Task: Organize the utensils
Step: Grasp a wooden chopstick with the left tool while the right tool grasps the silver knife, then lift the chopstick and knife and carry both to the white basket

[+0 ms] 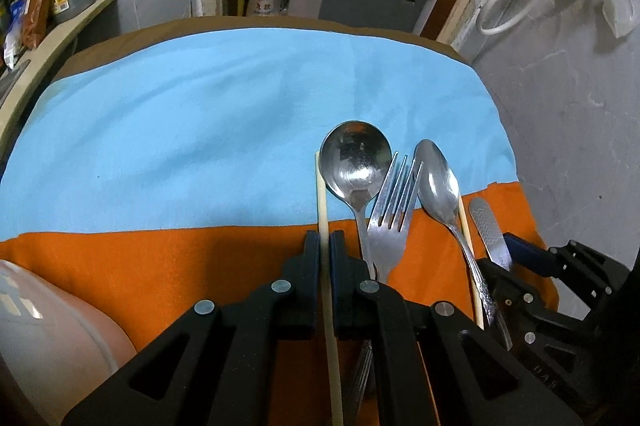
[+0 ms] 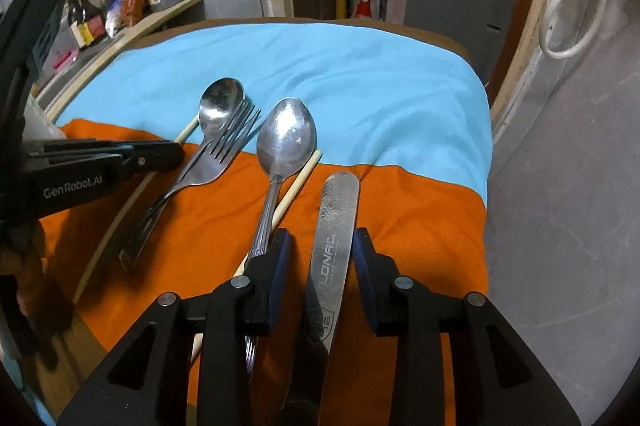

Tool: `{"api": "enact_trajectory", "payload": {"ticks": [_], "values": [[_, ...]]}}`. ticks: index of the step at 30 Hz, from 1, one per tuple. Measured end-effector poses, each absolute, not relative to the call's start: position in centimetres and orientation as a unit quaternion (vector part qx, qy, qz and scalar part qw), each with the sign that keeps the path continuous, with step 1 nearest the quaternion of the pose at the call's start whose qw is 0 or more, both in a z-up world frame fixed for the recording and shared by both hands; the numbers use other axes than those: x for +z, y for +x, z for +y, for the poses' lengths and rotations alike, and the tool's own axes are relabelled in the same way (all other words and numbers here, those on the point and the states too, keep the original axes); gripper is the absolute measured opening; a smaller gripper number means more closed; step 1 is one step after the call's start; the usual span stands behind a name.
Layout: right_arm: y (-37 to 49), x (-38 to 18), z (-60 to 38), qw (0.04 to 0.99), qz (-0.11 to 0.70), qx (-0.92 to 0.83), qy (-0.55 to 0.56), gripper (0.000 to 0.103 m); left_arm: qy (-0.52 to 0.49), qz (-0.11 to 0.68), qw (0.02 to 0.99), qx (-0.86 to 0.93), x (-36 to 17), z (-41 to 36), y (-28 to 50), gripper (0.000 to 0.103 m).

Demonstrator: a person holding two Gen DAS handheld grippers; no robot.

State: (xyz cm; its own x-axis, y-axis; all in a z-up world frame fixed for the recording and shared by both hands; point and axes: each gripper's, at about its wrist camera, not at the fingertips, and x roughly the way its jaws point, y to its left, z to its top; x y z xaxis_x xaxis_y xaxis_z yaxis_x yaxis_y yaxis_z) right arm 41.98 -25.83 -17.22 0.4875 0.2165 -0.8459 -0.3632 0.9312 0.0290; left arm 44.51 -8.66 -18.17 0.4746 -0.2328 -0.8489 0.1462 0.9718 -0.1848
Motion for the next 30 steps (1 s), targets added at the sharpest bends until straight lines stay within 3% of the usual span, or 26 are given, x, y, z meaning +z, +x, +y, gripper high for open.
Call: {"api": "enact_trajectory", "payload": {"ticks": [2, 7, 23, 27, 30], "values": [[42.2, -17.1, -26.1, 0.859, 0.478, 0.167, -0.070, 0.019, -0.050, 0.496, 0.860, -0.111, -18.3, -8.4, 44.3, 0.003], [41.9, -16.8, -27.3, 0.858, 0.477, 0.184, -0.040, 0.016, -0.092, 0.477, 0.866, -0.121, -18.1, -7.6, 42.6, 0.002], [38.3, -17.2, -29.2, 0.856, 0.473, 0.210, 0.015, 0.016, -0.110, 0.463, 0.870, -0.129, -17.3, -7.6, 37.7, 0.002], [38.1, -16.8, -27.6, 0.852, 0.480, 0.204, -0.052, 0.018, -0.109, 0.474, 0.865, -0.124, -17.6, -7.5, 37.8, 0.002], [37.6, -16.7, -26.2, 0.846, 0.483, 0.193, -0.117, 0.027, -0.109, 0.477, 0.864, -0.122, -17.6, -7.3, 37.7, 0.002]]}}
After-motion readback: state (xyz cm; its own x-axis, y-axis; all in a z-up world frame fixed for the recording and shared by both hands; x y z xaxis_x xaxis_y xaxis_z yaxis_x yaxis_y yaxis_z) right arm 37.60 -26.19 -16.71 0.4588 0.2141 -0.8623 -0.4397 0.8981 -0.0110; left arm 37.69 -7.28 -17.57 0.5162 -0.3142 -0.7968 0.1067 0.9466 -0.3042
